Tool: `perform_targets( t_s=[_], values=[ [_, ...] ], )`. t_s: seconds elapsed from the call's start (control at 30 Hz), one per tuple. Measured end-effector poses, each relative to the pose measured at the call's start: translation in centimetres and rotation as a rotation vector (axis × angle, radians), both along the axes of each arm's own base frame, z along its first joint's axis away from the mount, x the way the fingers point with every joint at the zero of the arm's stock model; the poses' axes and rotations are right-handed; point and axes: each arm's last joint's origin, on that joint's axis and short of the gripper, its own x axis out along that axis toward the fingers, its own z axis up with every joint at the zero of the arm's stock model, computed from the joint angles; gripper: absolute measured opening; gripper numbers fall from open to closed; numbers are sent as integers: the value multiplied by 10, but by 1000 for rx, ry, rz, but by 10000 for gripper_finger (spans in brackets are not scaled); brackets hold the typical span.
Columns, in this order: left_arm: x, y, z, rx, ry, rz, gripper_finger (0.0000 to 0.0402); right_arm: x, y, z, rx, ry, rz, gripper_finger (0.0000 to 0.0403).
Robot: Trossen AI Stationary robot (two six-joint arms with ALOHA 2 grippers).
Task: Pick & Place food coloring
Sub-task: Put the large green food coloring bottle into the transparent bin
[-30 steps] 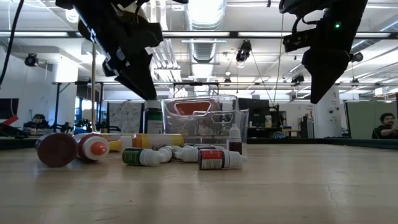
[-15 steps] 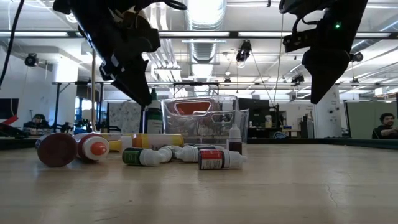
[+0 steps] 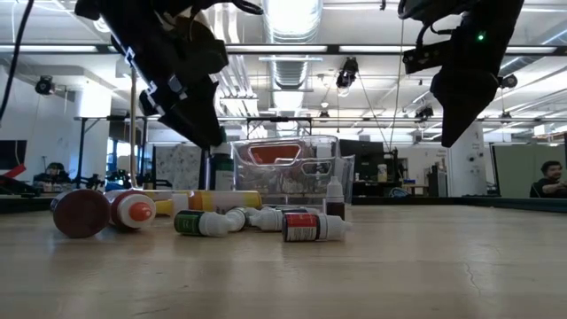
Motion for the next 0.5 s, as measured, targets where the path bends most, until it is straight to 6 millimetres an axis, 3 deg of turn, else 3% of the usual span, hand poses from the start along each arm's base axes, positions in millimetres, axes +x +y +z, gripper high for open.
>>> perform_targets(
  t_s=[0.17, 0.5],
  values=[
    [0, -3, 0, 39, 25, -73, 219, 0, 0, 0, -8, 7, 14, 247],
    [1, -3, -9, 81, 8, -166, 220, 0, -1, 0, -10, 11, 20, 247]
  ],
)
